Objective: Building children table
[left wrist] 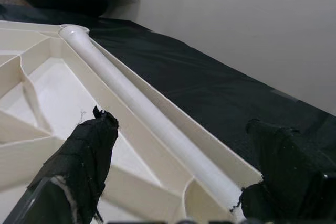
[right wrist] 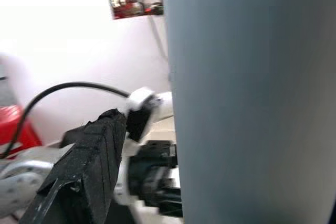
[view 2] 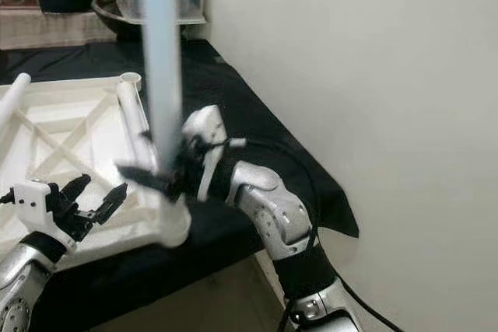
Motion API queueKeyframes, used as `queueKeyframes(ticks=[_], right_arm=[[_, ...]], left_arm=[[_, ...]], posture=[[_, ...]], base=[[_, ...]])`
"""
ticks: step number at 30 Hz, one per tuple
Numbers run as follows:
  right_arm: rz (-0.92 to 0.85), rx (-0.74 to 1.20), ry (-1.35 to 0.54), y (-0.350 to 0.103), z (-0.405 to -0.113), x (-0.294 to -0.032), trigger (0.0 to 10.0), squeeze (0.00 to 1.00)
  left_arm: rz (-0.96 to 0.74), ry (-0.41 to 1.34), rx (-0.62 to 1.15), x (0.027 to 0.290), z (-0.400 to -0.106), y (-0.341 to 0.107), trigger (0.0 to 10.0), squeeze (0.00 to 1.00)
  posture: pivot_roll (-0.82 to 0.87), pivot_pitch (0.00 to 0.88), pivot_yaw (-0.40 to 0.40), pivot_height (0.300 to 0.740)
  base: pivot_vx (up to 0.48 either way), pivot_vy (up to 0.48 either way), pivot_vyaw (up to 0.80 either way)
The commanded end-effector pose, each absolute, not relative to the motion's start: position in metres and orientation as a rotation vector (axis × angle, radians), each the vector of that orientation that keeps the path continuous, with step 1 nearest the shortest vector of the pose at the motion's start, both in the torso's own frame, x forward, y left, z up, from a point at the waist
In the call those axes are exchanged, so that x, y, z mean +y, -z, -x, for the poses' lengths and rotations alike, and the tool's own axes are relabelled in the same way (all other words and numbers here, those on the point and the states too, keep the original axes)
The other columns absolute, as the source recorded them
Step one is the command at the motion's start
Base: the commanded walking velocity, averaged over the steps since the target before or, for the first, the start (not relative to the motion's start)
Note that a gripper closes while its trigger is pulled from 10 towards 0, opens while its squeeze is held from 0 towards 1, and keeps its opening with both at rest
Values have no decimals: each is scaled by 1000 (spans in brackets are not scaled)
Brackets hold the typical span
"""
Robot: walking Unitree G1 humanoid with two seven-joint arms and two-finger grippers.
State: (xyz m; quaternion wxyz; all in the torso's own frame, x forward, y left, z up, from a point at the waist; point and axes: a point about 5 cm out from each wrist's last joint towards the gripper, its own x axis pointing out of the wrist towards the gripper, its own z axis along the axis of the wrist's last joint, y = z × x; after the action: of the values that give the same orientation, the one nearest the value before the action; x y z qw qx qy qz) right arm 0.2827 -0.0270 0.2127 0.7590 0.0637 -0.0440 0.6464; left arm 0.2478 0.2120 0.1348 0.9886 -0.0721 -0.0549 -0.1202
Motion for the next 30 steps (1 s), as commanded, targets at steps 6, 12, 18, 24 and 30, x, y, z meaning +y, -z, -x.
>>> queueKeyframes(ticks=[6,12,18,24,30], right_arm=[[-120,14,-1016,-188,-318,-31,0,0],[-148,127,-452,-170,-349,-67,0,0],[-107,128,-265,-164,-343,-79,0,0],[-174,16,-596,-184,-334,-44,10000,1000],[-201,-68,-984,-207,-312,-28,10000,0]], left_arm=[[160,237,-93,211,-246,-129,10000,0],[165,244,-92,211,-246,-129,10000,0],[169,247,-90,210,-244,-129,10000,0],[169,251,-86,211,-245,-129,10000,0],[169,249,-88,212,-245,-129,10000,0]], posture=[[165,0,-144,740],[159,0,-141,740],[162,0,-140,740],[158,0,-135,740],[160,0,-140,740]], base=[[0,0,0],[0,0,0],[0,0,0],[0,0,0],[0,0,0]])
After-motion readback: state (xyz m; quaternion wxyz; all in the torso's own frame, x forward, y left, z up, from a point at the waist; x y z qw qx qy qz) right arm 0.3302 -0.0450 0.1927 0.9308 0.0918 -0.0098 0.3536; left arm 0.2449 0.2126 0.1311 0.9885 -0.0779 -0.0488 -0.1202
